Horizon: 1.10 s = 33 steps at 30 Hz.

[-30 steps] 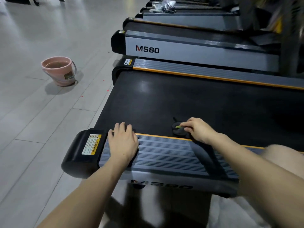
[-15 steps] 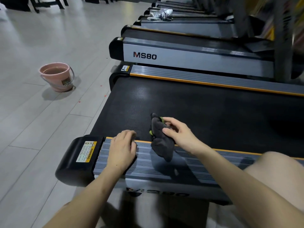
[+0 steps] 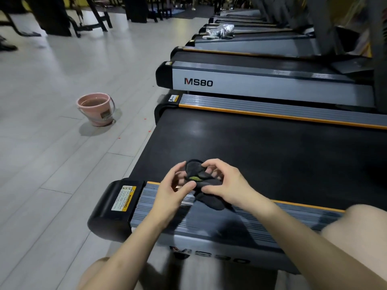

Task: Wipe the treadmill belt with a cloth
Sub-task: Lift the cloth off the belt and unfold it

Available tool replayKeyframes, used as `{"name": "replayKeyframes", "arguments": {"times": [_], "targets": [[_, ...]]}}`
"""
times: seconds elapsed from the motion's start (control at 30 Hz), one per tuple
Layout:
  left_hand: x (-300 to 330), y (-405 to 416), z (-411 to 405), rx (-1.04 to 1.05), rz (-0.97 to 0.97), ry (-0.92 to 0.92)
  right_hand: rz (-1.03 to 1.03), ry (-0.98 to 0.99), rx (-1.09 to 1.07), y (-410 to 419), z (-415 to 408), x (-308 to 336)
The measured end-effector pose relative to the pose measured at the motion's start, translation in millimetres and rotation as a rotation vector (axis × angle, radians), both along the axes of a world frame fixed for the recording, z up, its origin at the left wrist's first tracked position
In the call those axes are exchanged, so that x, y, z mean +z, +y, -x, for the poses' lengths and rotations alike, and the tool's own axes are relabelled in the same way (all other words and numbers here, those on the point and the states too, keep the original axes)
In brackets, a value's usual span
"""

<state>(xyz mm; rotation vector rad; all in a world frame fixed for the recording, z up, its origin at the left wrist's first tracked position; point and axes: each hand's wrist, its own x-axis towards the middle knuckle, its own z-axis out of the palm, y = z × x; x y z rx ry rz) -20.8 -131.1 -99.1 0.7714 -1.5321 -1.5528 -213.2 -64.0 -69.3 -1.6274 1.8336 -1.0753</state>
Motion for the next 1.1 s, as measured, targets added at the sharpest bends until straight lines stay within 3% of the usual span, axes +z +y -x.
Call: {"name": "replayKeyframes", "arguments": {"times": [0.17,0.3,0.53,0.9,1.1], "targets": [[-2,-6,-6,0.064,0.012,-0.091,-0.179,-0.079,0.102,0,9,-13],[-3,-11,-18,0.125,0.063,-0.214,-0.297,0.102,0.149,-3,16,-14],[-11,-6,-40,0.099,0.232,-0.455,-0.480,0.232,0.242,-4,27,-3],[-25,-17,-65,-0.072,0.531,-0.689,-0.496,0.130,0.222,1,13,-8],[-25,-9,-64,-0.047,0.567,-0.634,-0.464,0.056,0.212,-2,10,-1]]}}
